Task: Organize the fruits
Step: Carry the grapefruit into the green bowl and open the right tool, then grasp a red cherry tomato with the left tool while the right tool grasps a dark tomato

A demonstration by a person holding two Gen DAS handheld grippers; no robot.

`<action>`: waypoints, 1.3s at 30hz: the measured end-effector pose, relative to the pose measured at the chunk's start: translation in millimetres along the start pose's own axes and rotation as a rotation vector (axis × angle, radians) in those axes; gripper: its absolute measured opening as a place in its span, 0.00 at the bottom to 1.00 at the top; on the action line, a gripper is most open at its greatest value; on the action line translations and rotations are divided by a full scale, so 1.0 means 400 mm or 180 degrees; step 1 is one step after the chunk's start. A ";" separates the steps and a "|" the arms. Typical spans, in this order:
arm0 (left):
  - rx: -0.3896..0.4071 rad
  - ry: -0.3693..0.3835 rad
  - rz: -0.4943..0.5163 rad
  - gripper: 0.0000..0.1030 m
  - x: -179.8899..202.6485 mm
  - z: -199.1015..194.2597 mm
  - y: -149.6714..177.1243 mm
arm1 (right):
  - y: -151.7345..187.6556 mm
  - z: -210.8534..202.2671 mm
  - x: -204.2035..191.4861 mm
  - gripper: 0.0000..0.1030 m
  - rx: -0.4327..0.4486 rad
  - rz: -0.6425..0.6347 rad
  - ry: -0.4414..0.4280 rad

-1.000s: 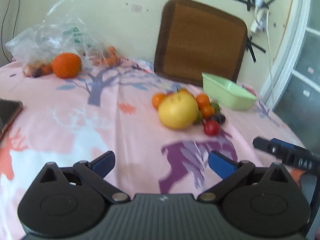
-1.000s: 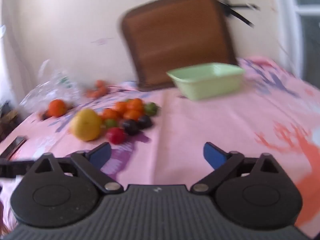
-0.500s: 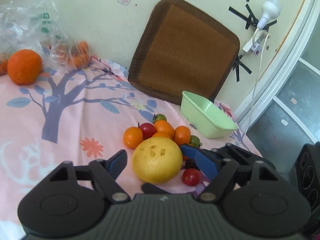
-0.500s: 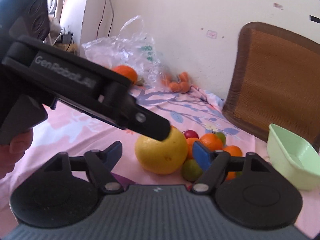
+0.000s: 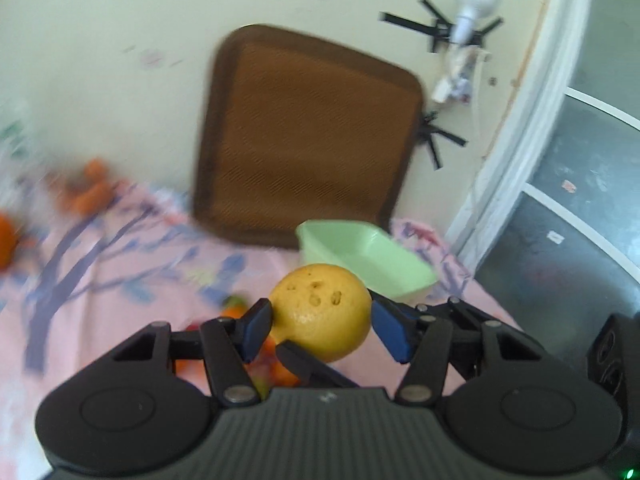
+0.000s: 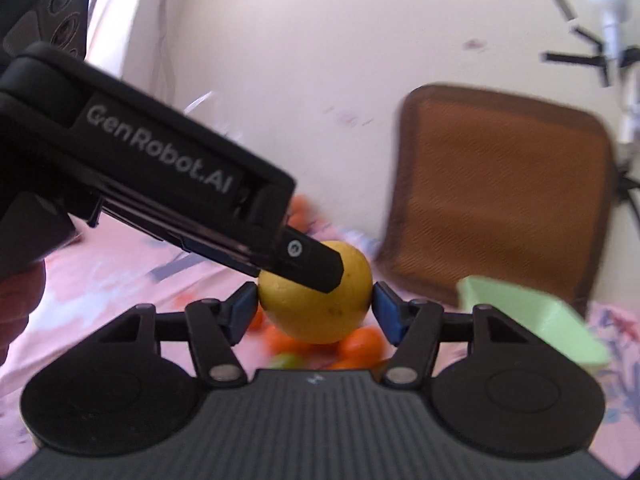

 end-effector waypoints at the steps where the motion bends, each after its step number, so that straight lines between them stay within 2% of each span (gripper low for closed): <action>1: -0.0015 0.0065 0.0066 0.53 0.024 0.045 -0.026 | -0.005 0.011 0.042 0.63 0.0028 0.0036 0.0131; 5: -0.0129 0.0407 0.0236 0.53 0.083 0.254 -0.086 | 0.018 0.078 0.208 0.63 -0.0092 0.0236 0.0577; 10: -0.0340 0.0517 -0.0126 0.53 0.060 0.457 -0.071 | 0.104 0.144 0.303 0.63 -0.0463 0.0340 0.0767; 19: -0.0543 0.0364 -0.0380 0.57 0.010 0.556 -0.028 | 0.171 0.165 0.299 0.65 -0.0752 0.0520 0.0652; 23: -0.0536 0.0357 -0.0289 0.60 0.023 0.563 -0.017 | 0.167 0.151 0.296 0.65 -0.0632 0.0559 0.0556; 27: -0.0335 0.0402 -0.0146 0.61 0.068 0.481 -0.047 | 0.135 0.125 0.315 0.64 -0.0341 0.0624 0.0534; 29: -0.0116 0.0411 -0.0025 0.62 0.086 0.379 -0.075 | 0.117 0.097 0.331 0.64 -0.0201 0.0798 0.0532; 31: 0.0095 0.0361 0.0072 0.62 0.082 0.256 -0.090 | 0.106 0.077 0.349 0.64 -0.0183 0.1021 0.0526; 32: 0.0183 0.0294 0.0115 0.62 0.074 0.193 -0.092 | 0.102 0.069 0.355 0.62 -0.0219 0.1140 0.0517; 36: 0.0361 -0.0176 0.0202 0.63 0.005 -0.023 -0.051 | 0.101 0.036 0.352 0.38 -0.0455 0.1573 0.0271; 39: 0.0367 -0.0454 0.0177 0.63 -0.043 -0.134 0.021 | 0.114 -0.006 0.293 0.35 -0.0593 0.1560 0.0030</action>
Point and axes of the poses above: each gripper's, at about its wrist camera, not at the fingertips, and z roughly the way its jaws point, x to its right, y to its underside, the point moved 7 cm from there along z, roughly the way its jaws point, and after that the axes turned 14 degrees about y, right-handed, at the moved point
